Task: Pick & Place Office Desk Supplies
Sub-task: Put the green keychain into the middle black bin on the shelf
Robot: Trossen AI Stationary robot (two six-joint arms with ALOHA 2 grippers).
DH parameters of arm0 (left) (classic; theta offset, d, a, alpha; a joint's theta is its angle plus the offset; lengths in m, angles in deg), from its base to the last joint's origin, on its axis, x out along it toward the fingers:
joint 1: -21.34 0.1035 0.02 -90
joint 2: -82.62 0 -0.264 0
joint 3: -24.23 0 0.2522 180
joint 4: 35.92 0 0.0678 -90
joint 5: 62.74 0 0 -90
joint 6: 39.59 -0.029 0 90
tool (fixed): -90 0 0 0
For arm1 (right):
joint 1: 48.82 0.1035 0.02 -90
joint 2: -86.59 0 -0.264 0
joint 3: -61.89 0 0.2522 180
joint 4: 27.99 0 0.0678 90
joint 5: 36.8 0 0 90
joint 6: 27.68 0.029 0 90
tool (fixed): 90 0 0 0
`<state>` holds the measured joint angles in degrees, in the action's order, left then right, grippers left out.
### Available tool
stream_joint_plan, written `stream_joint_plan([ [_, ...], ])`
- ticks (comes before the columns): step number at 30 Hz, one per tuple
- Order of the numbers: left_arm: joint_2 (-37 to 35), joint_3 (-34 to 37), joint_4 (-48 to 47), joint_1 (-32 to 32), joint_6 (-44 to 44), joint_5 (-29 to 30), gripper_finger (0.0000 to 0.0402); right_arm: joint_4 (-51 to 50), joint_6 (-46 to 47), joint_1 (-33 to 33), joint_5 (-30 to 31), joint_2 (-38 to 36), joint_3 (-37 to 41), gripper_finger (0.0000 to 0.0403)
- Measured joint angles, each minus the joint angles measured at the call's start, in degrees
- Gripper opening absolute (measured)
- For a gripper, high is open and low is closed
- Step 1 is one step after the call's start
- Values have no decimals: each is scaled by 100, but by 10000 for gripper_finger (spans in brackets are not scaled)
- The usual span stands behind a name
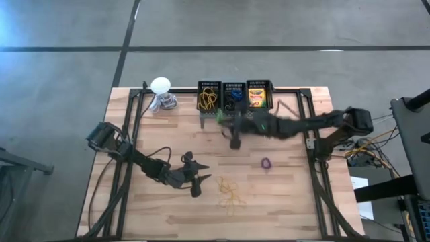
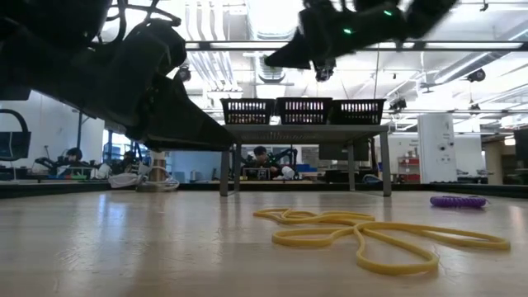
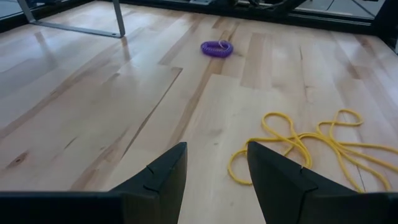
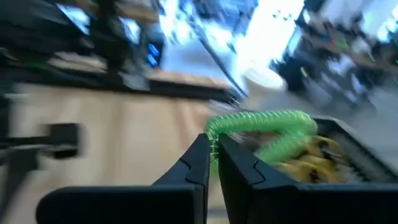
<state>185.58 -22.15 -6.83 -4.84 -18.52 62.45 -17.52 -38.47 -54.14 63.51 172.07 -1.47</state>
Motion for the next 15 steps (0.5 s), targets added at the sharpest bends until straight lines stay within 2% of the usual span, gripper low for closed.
stream_joint_plan([
  [5, 0, 0, -4, 9, 0, -1, 175, -2937, 156, -800, -35, 14, -1589, 18],
  [9, 0, 0, -7, 9, -1, -1, 175, -4785, 612, -1376, -33, 260, -2598, 18],
  [11, 0, 0, -8, 9, -3, -1, 175, -5369, 797, -1610, -130, 421, -2990, 18],
  [15, 0, 0, -9, 9, -2, -1, 175, -6154, 930, -1975, -923, 763, -3477, 18],
])
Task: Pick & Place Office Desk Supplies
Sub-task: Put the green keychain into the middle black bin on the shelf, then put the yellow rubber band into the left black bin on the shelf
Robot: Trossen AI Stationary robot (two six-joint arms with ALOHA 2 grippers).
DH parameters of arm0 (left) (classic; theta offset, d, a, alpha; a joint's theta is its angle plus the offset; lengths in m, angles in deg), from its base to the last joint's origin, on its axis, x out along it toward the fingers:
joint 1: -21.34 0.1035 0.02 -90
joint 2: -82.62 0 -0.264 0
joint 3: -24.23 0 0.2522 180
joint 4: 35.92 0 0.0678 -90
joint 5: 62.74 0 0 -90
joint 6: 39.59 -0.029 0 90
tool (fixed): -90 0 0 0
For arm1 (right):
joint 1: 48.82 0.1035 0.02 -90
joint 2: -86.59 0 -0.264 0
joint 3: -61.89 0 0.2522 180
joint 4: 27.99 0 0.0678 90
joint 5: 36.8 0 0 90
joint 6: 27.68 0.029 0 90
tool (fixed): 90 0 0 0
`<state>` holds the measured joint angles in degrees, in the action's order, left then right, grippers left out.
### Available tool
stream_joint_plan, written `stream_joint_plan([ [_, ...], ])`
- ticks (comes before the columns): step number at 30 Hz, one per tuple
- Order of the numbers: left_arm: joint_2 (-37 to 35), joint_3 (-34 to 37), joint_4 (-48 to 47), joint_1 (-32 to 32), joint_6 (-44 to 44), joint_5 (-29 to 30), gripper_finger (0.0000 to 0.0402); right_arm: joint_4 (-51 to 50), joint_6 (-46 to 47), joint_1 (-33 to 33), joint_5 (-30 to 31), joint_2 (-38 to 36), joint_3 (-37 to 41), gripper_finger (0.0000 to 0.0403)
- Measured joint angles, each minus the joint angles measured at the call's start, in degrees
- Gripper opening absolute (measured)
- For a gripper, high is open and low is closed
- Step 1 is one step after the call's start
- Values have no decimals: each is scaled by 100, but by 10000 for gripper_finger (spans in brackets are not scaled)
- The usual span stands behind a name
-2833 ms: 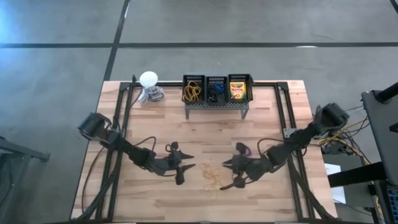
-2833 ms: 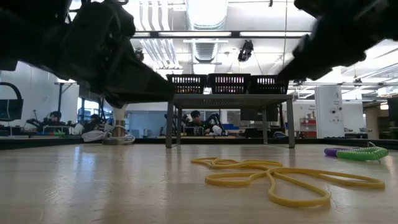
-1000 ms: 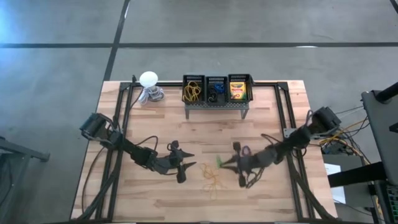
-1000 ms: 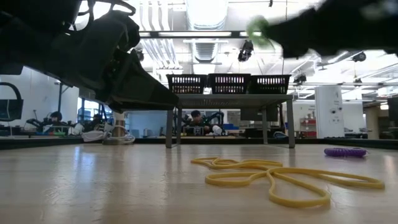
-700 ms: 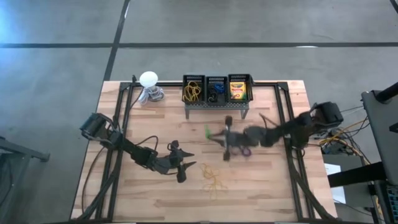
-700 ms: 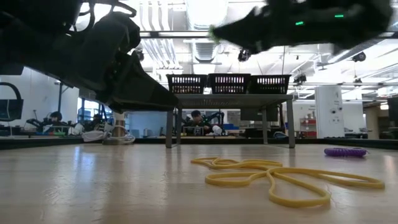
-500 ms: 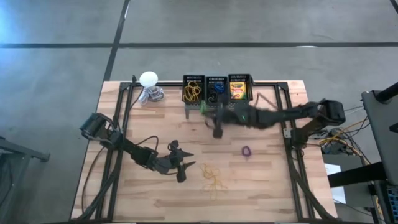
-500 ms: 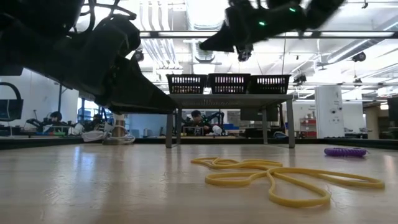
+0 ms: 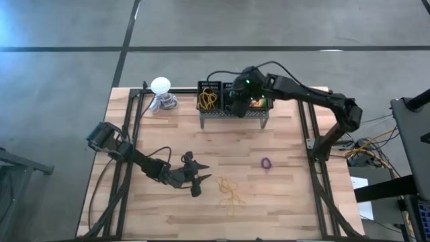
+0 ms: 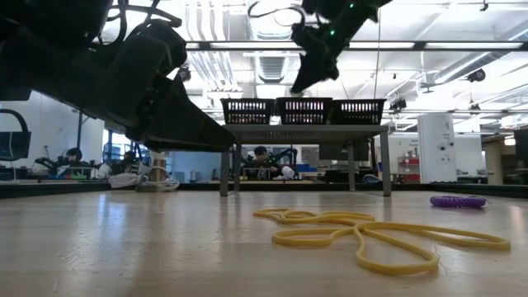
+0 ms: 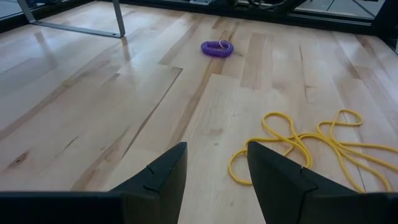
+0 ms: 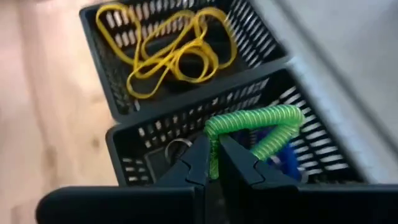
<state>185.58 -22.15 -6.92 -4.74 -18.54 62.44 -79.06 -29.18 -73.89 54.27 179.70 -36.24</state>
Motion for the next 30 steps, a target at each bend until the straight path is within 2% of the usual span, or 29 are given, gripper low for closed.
stream_joint_plan([
  [3, 0, 0, 0, 0, -1, 0, 175, -236, 70, -140, -422, 261, -220, 18],
  [8, 0, 0, 0, 0, -1, 0, 175, -588, 107, -215, -568, 598, -514, 30],
  [15, 0, 0, -41, 0, 1, 0, 175, -582, 103, -252, -564, 703, -589, 107],
  [21, 0, 1, -42, -2, -1, 0, 175, -519, 108, -239, -550, 254, -629, 155],
  [25, 0, 1, -42, -2, 0, 0, 175, -500, 57, 139, -506, -198, -390, 159],
  [30, 0, 0, -42, -2, 1, 0, 175, 74, -55, 1284, -67, -848, 527, 145],
])
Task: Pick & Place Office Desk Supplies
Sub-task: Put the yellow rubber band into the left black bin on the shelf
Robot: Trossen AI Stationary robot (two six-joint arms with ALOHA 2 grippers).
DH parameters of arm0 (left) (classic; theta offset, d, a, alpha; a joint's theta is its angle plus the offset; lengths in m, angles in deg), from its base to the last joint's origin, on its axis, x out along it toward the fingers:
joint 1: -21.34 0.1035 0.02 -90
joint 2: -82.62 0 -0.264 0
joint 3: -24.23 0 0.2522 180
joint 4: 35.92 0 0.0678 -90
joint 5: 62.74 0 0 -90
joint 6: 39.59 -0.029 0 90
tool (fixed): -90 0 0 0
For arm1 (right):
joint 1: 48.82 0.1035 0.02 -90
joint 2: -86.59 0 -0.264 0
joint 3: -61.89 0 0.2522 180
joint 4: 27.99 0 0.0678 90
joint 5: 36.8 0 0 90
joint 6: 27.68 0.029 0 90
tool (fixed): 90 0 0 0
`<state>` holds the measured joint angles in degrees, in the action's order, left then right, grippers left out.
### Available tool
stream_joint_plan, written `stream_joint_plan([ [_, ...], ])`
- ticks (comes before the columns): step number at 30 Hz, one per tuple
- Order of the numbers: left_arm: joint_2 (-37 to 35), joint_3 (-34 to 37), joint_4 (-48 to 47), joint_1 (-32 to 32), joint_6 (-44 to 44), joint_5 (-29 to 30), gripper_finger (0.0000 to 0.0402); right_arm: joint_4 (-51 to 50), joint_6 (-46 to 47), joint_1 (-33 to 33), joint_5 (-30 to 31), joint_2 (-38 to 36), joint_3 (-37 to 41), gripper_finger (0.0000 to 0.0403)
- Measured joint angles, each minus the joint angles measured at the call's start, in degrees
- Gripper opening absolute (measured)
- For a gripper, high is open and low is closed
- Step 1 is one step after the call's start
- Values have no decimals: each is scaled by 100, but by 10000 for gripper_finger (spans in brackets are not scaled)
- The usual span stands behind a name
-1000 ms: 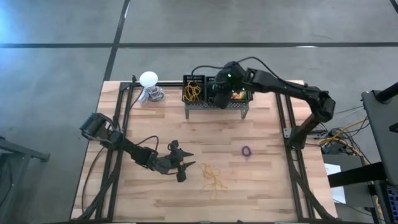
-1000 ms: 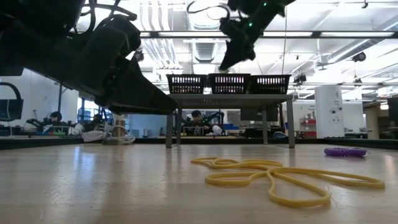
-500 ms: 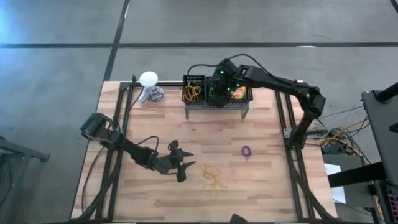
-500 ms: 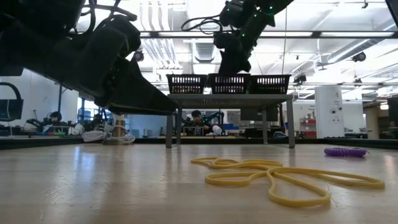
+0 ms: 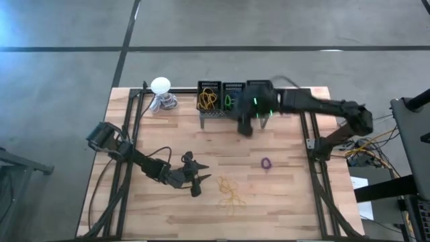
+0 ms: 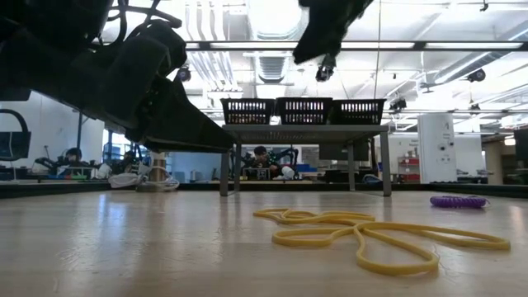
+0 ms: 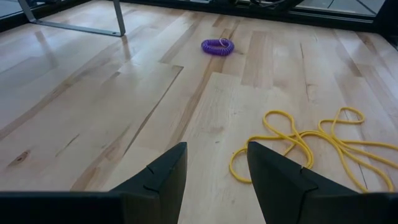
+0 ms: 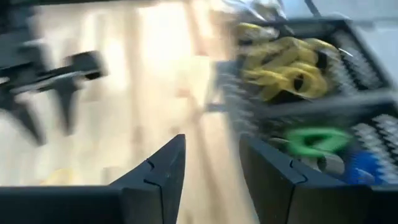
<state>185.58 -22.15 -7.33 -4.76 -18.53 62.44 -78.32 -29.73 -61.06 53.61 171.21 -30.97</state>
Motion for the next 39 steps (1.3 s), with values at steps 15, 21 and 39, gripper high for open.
stream_joint_plan([
  [15, 0, -4, 4, 0, -11, -2, 175, 6417, 795, 3275, 1030, 43, 4274, 109],
  [21, 187, -180, 41, 10, -17, -40, 175, 7003, 1108, 3871, 1138, 780, 4536, 101],
  [39, 1502, -2140, -2480, 520, 400, -950, 159, 7034, 1340, 4298, 1893, 1504, 4280, 70],
])
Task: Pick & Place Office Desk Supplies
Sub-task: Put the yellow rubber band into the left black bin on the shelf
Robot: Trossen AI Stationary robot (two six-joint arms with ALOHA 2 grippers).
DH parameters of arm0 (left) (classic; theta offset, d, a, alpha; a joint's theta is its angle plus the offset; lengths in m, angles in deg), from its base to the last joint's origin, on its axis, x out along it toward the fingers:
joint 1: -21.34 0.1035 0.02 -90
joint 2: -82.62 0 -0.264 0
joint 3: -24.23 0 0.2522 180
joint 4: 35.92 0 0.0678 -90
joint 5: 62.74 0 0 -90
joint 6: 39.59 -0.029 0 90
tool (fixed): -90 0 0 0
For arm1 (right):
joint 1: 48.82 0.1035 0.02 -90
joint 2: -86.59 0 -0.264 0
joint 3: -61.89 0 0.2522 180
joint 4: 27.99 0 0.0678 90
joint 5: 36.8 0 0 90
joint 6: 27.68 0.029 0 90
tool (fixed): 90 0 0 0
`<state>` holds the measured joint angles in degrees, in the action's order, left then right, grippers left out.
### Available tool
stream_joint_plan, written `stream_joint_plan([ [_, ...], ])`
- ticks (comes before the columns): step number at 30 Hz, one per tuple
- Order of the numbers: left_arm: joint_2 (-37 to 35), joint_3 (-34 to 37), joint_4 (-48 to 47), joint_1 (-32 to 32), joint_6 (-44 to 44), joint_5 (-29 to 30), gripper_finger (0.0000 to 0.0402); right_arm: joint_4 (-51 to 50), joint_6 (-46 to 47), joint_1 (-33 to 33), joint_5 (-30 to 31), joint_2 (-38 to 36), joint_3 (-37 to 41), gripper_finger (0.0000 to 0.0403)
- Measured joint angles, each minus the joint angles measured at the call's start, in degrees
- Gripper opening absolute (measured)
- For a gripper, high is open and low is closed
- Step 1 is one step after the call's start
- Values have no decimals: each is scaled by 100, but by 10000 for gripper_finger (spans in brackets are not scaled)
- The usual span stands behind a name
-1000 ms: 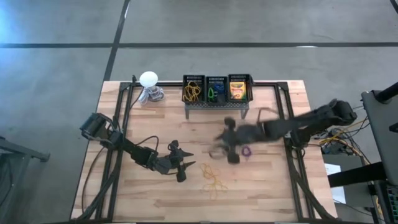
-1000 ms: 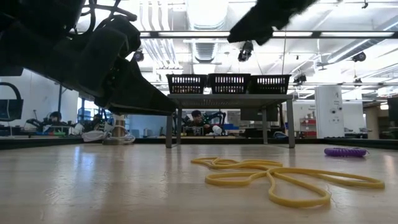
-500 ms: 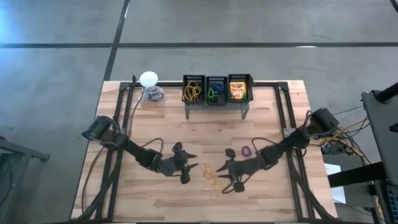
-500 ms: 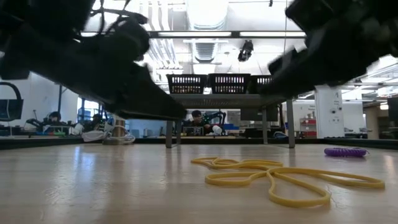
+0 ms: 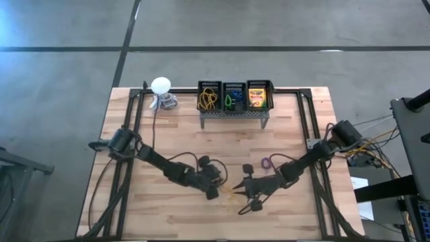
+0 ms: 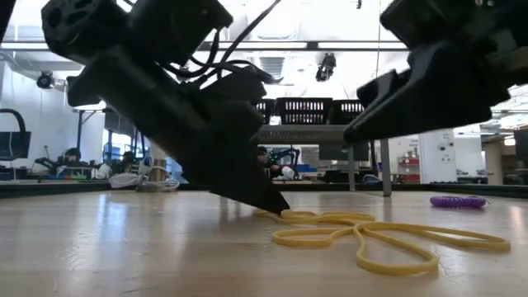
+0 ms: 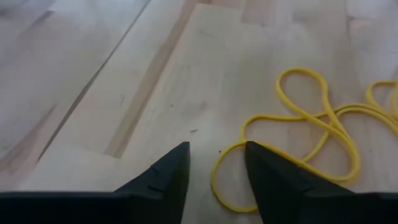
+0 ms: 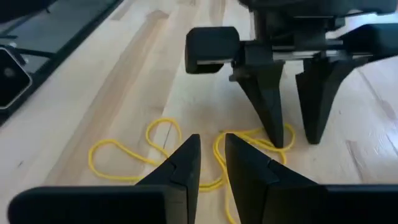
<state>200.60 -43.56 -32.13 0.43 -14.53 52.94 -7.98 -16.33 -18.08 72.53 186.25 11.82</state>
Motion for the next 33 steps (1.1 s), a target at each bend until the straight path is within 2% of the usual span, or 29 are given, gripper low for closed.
stream_joint_plan([
  [3, 35, -35, -31, 0, -187, -141, 124, -36, -22, 16, 17, -94, 38, 68],
  [8, 14, -24, -106, -15, -257, -275, 31, -49, -39, 39, 20, -156, 59, 70],
  [10, 5, -13, -106, -26, -268, -276, 10, -66, -58, 39, 20, -165, 67, 69],
  [14, -104, 13, -165, -98, -275, -124, 4, -79, -55, 38, 20, -166, 70, 64],
  [22, -720, 57, -602, -418, -450, 866, 2, -65, -58, 63, 20, -166, 71, 62],
  [33, -1482, 57, -565, -708, -448, 1235, 1, 1, 103, 129, 33, -134, 87, 58],
])
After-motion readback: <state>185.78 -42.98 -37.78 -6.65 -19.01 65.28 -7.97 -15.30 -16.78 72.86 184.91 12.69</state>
